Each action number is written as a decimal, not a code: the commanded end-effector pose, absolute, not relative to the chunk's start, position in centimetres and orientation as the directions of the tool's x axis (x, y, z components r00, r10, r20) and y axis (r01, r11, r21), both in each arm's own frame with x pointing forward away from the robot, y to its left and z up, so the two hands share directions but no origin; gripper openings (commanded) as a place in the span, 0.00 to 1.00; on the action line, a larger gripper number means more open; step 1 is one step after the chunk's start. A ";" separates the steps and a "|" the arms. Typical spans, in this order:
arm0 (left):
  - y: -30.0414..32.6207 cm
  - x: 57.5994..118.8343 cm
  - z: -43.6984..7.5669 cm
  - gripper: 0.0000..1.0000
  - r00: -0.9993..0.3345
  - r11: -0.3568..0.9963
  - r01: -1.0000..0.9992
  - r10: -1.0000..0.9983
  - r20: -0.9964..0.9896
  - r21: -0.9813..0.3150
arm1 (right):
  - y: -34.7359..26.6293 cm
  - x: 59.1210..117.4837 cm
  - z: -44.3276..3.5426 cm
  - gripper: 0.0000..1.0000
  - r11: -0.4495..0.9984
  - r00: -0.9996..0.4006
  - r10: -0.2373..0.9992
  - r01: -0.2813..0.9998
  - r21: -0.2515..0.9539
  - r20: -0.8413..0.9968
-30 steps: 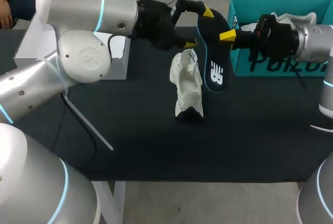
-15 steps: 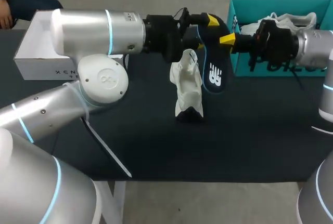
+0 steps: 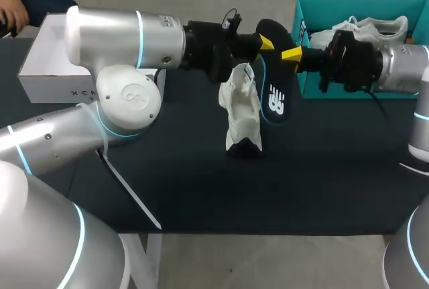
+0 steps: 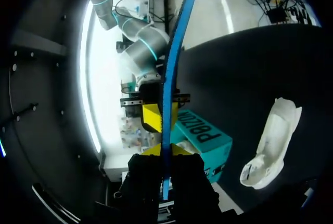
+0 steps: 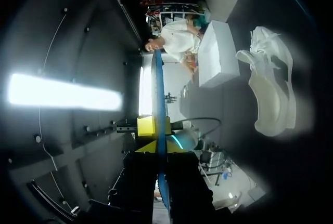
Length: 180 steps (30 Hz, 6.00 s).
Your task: Take the shoe out of the shoebox, open the shoe tongue, remove and reinsert the insole, then place the shoe into the shoebox
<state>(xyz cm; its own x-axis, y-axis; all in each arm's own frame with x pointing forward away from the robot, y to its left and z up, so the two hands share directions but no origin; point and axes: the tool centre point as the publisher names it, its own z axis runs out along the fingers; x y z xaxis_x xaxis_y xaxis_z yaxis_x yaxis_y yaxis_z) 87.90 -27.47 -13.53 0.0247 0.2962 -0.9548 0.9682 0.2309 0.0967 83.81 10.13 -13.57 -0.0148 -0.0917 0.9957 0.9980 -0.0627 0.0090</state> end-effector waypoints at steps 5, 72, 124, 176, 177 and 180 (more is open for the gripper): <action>-27.4 87.7 -14.1 0.00 -0.042 0.235 0.971 0.322 -0.946 0.037 | 9.7 83.8 -13.4 1.00 -0.106 -0.024 -0.104 0.994 0.013 0.994; -27.6 84.6 -14.0 0.00 -0.170 0.199 0.974 0.352 -0.921 -0.103 | -10.2 86.9 -14.6 1.00 -0.064 -0.034 0.675 0.993 0.104 0.737; -18.8 78.8 -24.4 0.00 -0.547 0.428 0.833 0.542 -0.638 -0.350 | -10.2 86.9 -14.6 1.00 -0.064 -0.034 0.675 0.993 0.104 0.737; -22.3 87.8 -29.8 0.00 -0.616 0.298 0.773 0.565 -0.549 -0.560 | -10.2 86.9 -14.6 1.00 -0.064 -0.034 0.675 0.993 0.104 0.737; -22.3 87.8 -30.0 0.00 -0.614 0.312 0.776 0.572 -0.544 -0.548 | -10.2 86.9 -14.6 1.00 -0.064 -0.034 0.675 0.993 0.104 0.737; -22.3 88.2 -30.5 0.00 -0.623 0.319 0.768 0.572 -0.533 -0.556 | -10.2 86.9 -14.6 1.00 -0.064 -0.034 0.675 0.993 0.104 0.737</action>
